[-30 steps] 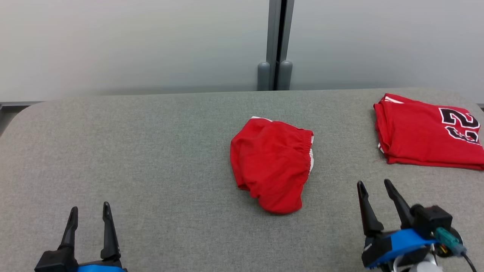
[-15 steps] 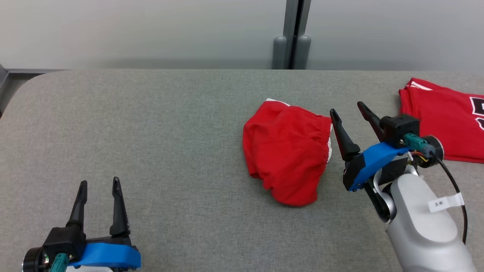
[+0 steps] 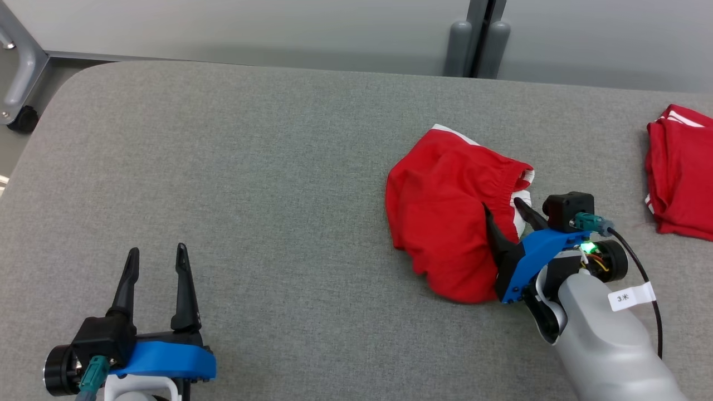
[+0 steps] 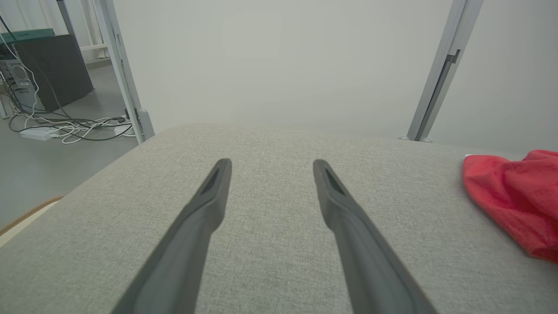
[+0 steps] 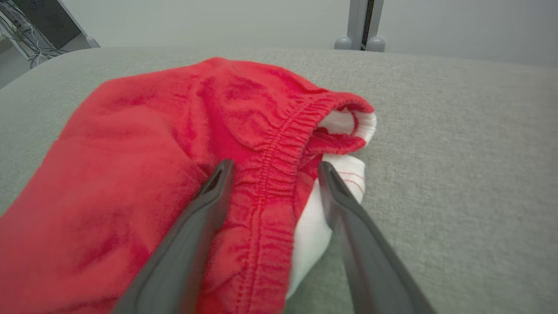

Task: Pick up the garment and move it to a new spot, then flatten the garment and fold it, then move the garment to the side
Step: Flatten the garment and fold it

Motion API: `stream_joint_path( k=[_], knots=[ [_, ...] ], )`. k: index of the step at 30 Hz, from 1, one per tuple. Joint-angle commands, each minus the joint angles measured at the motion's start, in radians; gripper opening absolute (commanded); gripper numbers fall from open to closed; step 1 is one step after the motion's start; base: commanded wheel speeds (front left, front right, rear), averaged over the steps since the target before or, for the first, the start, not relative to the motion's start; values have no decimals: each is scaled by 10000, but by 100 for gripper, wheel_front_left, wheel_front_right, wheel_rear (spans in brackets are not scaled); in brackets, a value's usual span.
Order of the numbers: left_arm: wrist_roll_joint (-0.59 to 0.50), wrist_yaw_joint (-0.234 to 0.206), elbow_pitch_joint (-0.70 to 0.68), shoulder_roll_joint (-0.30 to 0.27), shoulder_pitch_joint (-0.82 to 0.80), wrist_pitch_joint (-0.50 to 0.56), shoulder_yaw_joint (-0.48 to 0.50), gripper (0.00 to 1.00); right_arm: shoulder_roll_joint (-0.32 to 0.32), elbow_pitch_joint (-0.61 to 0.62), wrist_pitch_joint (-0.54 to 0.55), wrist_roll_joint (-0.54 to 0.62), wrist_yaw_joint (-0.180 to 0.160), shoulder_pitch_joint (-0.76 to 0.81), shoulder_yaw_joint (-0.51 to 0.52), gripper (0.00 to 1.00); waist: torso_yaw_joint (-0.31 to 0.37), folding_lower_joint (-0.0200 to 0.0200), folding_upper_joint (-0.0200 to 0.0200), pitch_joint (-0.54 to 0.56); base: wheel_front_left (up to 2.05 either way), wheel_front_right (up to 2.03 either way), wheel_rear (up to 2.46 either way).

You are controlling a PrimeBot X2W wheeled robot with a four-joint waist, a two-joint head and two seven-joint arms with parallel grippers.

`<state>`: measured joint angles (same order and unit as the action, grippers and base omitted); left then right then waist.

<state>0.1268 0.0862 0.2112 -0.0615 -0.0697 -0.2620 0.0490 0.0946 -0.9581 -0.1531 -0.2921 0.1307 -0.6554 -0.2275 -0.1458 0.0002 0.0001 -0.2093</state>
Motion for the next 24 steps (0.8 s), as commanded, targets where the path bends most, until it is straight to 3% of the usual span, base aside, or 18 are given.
stream_joint_path(
  k=[1, 2, 3, 8, 13, 20, 24],
  knots=[
    [-58, 11, 24, 3, -124, -39, -40, 100, -56, -75, -108, -67, 2, -203, -105, 100, -39, -2, -1, -24, 0, 0, 0],
    [-41, 11, 29, 10, -165, -39, -59, 100, -79, -106, -257, -178, 2, -285, -236, 34, -56, -2, -1, -26, 0, 0, 0],
    [-37, 21, 35, 21, -202, -41, -72, 100, -95, -122, -412, -317, 2, -345, -347, 0, -64, -2, -1, -26, 0, 0, 0],
    [4, 72, 144, 54, -173, -41, -58, 100, -37, -134, -910, -617, 2, -532, -891, 0, -35, -2, -1, 151, 0, 0, 0],
    [33, 98, 159, 70, -39, -41, 102, 100, -210, 680, -1098, -900, 2, -659, -1721, 0, 55, -2, -1, 387, 0, 0, 0],
    [80, 171, 122, 94, -31, -39, 120, 100, -429, 2010, -1130, -1286, 2, -504, -3711, 0, -74, -2, -1, 533, 0, 0, 0],
    [131, 182, 78, 101, -47, -41, 38, 100, -435, 2803, -1038, -2084, 2, -195, -5385, 0, -245, -2, -1, 464, 0, 0, 0]
  ],
)
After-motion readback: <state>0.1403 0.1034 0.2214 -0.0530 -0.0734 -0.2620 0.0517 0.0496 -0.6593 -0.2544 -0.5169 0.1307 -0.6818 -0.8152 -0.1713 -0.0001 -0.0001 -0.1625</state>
